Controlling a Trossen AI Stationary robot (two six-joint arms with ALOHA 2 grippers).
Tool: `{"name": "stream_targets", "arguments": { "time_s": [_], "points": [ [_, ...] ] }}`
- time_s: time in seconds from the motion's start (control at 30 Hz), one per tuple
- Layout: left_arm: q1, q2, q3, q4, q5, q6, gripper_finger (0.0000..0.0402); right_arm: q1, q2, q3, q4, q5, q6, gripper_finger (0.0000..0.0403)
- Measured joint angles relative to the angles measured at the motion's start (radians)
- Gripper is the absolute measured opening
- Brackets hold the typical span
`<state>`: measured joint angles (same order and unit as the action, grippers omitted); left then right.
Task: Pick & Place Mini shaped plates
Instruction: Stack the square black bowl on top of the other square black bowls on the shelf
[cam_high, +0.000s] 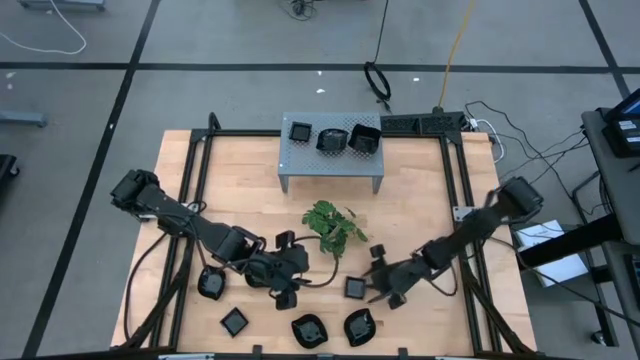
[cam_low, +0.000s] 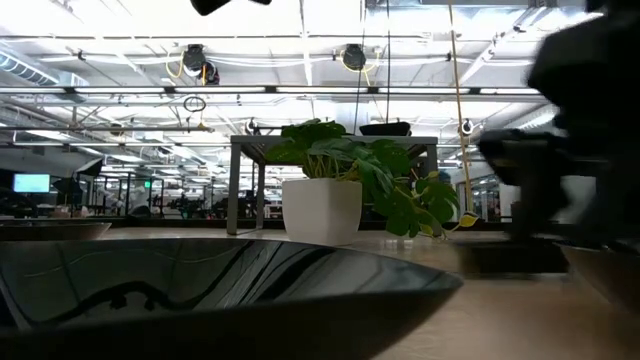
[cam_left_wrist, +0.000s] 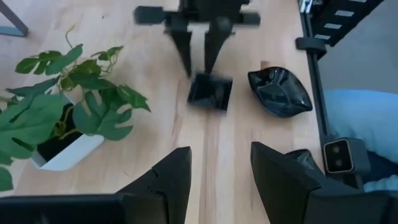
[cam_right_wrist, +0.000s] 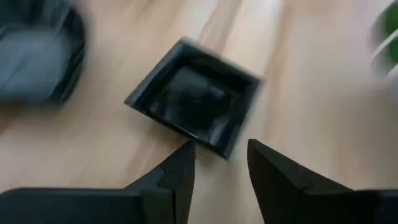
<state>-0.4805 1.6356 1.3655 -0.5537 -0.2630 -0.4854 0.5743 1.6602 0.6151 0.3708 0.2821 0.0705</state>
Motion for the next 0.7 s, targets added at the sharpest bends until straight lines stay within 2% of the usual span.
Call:
{"name": "stream_targets", "arguments": {
  "time_s": [0.13,0.2,0.27,0.4,0.53,0.7],
  "points": [
    [-0.001,0.0,0.0,0.006,0.001,0.004,0.017,-0.047,0.101,0.001,0.319,0.093,-0.085,0.0134],
    [-0.001,0.0,0.0,0.006,0.001,0.004,0.017,-0.069,0.128,0.0,0.4,0.141,-0.09,0.0134],
    [-0.006,0.0,0.0,0.004,0.005,0.005,0.017,-0.084,0.124,0.0,0.413,0.145,-0.082,0.0134],
    [-0.015,0.022,0.0,0.017,0.029,0.064,0.017,-0.058,0.037,0.0,0.276,0.137,-0.079,0.0134],
    [-0.021,0.091,-0.002,0.034,0.03,0.185,0.017,-0.014,-0.088,0.0,0.147,0.136,-0.026,0.0134],
    [-0.021,0.189,-0.002,0.049,0.027,0.519,0.017,0.038,-0.222,0.0,-0.025,0.133,0.09,0.0134]
  ]
}}
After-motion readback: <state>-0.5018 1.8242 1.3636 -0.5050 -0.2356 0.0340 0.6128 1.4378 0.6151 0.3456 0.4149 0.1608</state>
